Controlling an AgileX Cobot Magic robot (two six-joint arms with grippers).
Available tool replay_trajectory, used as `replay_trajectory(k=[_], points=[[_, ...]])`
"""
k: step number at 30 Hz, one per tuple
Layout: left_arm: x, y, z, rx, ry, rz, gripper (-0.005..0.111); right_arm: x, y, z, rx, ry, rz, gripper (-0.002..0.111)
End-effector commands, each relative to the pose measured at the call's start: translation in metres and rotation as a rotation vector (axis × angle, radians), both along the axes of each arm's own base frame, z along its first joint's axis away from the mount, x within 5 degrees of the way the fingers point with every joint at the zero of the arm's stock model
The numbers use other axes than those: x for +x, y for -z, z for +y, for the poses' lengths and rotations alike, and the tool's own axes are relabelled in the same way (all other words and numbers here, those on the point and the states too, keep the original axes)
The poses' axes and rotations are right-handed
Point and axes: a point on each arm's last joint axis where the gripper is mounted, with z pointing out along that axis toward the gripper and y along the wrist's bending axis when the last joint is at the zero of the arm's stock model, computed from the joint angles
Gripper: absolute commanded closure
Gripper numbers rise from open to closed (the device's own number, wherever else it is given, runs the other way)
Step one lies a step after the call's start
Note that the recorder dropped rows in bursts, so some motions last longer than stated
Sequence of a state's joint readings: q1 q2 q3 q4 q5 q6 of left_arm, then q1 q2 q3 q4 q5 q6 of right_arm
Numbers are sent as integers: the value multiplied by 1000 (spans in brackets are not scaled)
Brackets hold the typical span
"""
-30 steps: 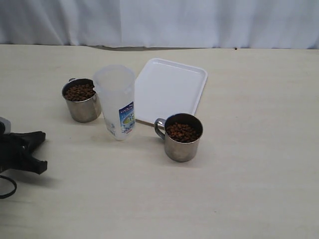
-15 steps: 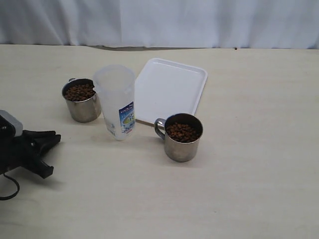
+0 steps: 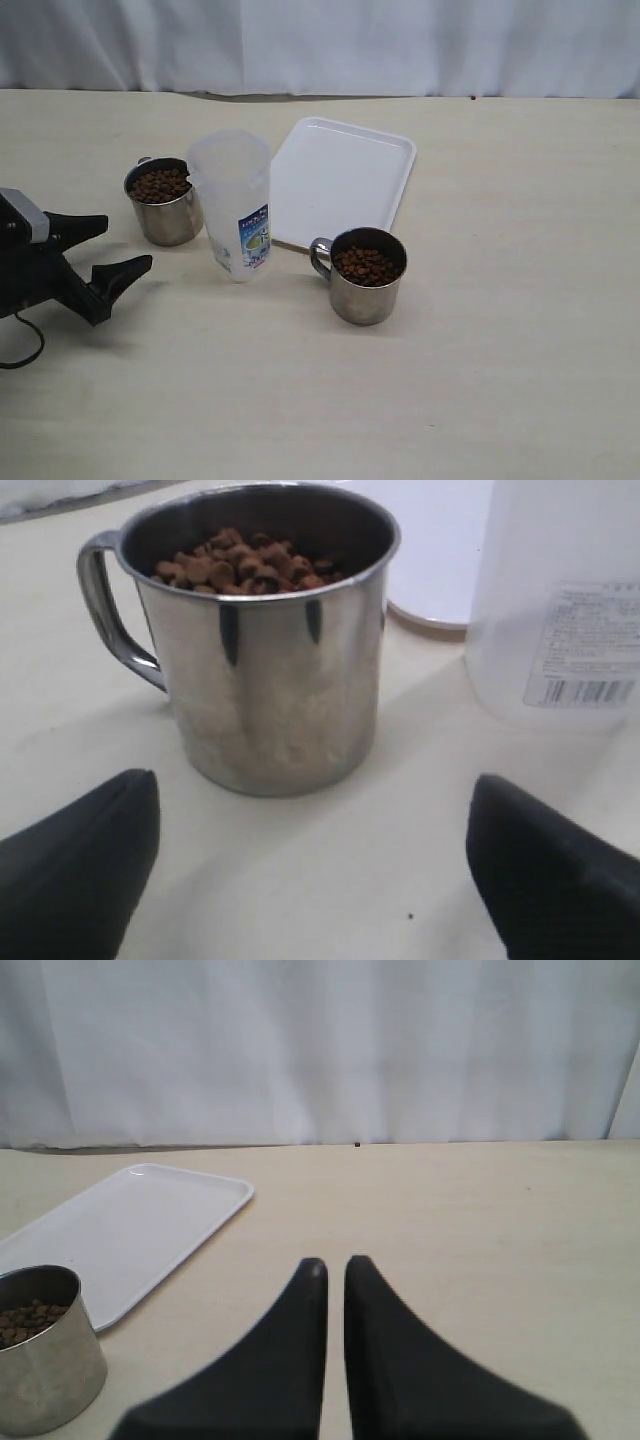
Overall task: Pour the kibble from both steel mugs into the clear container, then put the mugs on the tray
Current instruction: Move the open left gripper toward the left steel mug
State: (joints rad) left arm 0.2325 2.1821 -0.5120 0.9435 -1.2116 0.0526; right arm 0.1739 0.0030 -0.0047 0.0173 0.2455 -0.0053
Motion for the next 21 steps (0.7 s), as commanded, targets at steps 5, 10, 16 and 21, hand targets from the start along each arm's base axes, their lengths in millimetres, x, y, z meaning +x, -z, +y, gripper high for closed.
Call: replay_trajectory(k=[5, 10, 16, 21], points=[[14, -4, 2, -32, -2, -24, 45, 0, 1, 0, -5, -3, -8, 103], [16, -4, 3, -39, -6, -21, 46, 0, 1, 0, -5, -3, -8, 103], [18, -4, 5, -55, -52, -11, 46, 0, 1, 0, -5, -3, -8, 103], [28, 14, -1, -26, 48, -26, 46, 0, 1, 0, -5, -3, -8, 103]])
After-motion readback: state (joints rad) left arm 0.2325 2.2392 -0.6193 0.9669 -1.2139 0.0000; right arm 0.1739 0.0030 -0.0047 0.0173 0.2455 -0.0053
